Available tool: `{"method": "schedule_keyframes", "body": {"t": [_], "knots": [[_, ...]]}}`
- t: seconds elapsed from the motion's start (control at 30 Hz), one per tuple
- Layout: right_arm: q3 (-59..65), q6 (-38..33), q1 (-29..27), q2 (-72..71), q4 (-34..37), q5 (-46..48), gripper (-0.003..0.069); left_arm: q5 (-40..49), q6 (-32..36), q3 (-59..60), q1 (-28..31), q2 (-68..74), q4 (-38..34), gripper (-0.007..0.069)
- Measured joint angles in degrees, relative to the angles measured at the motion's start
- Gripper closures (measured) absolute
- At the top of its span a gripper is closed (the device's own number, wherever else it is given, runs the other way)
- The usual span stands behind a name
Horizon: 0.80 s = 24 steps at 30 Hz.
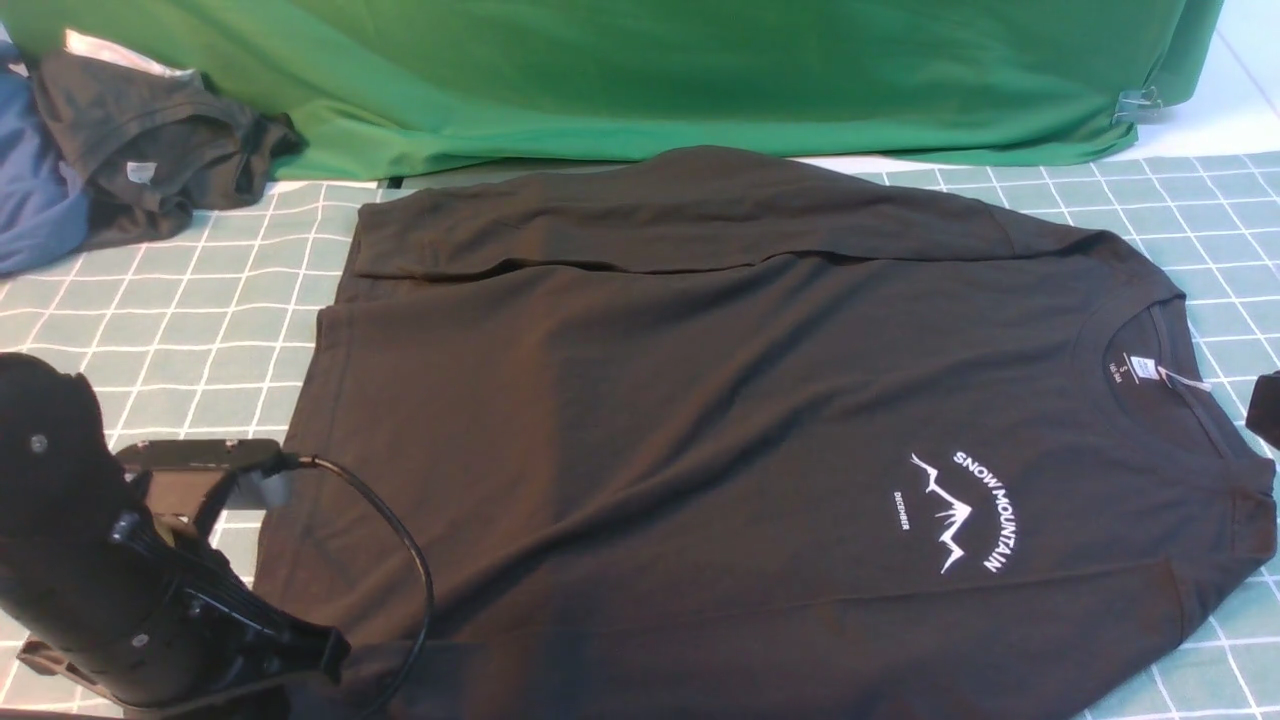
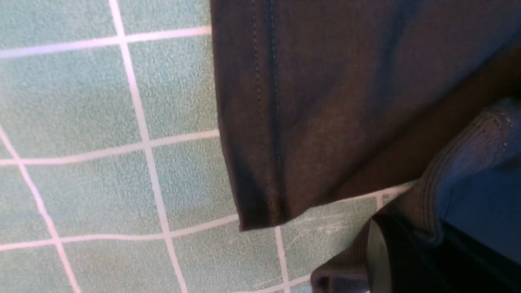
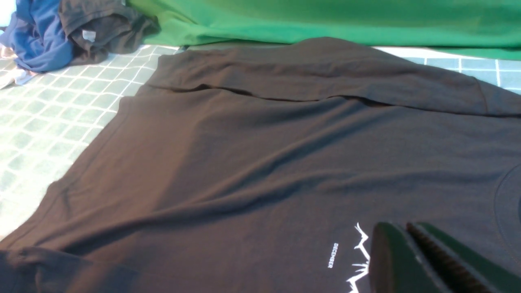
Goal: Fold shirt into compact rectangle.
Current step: 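Fold the left side of the black T-shirt inward over its body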
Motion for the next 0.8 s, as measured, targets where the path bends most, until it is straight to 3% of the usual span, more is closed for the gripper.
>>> {"method": "schedule_keyframes", "body": {"t": [0.2,0.47,0.8], "knots": [[0.5,0.0,0.0,0.0,0.0,-0.8,0.062,0.3,0.0,-3.7,0.0,-2.4,2.1,0.0619],[1.7,0.1,0.0,0.0,0.0,-2.0,0.062,0.7,-3.4,-20.0,0.1,-1.9,9.3,0.0619],[1.7,0.1,0.0,0.0,0.0,-3.4,0.062,-1.6,-3.9,-35.1,4.7,10.1,10.7,0.0619]]}}
